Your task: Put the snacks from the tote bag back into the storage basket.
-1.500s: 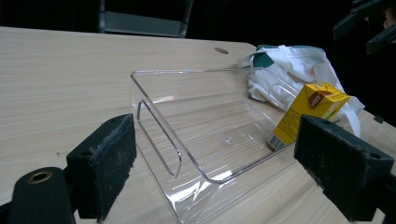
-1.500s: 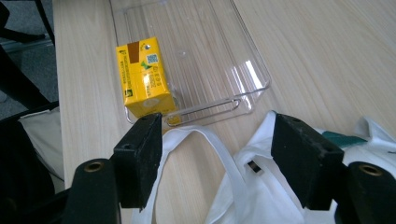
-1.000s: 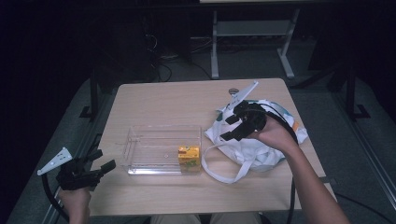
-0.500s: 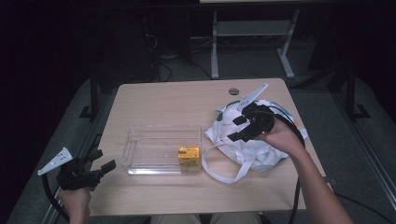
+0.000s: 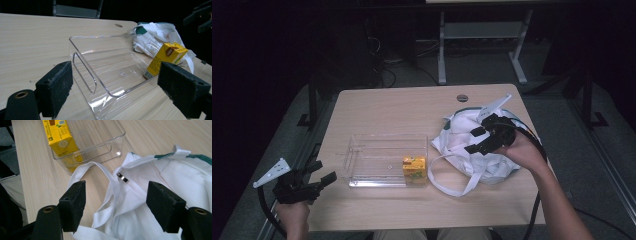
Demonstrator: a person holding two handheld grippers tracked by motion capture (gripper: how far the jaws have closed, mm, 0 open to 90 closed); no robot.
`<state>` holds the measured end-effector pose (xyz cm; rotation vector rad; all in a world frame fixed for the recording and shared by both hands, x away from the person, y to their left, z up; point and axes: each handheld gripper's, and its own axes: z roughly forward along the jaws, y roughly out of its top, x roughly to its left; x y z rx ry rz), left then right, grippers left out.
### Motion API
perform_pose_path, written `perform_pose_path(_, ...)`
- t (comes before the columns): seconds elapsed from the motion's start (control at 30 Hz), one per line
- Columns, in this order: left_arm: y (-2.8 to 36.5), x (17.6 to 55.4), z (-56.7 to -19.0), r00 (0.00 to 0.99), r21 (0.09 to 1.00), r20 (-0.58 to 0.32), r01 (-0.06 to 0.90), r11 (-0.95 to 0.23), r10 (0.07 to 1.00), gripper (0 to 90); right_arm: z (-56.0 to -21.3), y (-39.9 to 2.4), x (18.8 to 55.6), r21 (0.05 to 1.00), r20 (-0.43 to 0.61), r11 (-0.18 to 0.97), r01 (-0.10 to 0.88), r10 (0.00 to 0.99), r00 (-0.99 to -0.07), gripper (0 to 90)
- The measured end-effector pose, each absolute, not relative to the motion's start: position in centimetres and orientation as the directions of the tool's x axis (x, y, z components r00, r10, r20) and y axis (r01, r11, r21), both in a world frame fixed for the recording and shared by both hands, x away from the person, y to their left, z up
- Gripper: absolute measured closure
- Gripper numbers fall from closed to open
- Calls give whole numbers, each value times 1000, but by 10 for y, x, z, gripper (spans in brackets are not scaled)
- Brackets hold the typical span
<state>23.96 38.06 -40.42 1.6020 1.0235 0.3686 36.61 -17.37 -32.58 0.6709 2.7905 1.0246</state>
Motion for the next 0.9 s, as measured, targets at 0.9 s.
perform_pose_path(0.9, 377, 241, -405, 582, 907, -269, 422, -2, 767, 126, -353, -222, 347, 675, 94, 592, 440, 523, -847, 311)
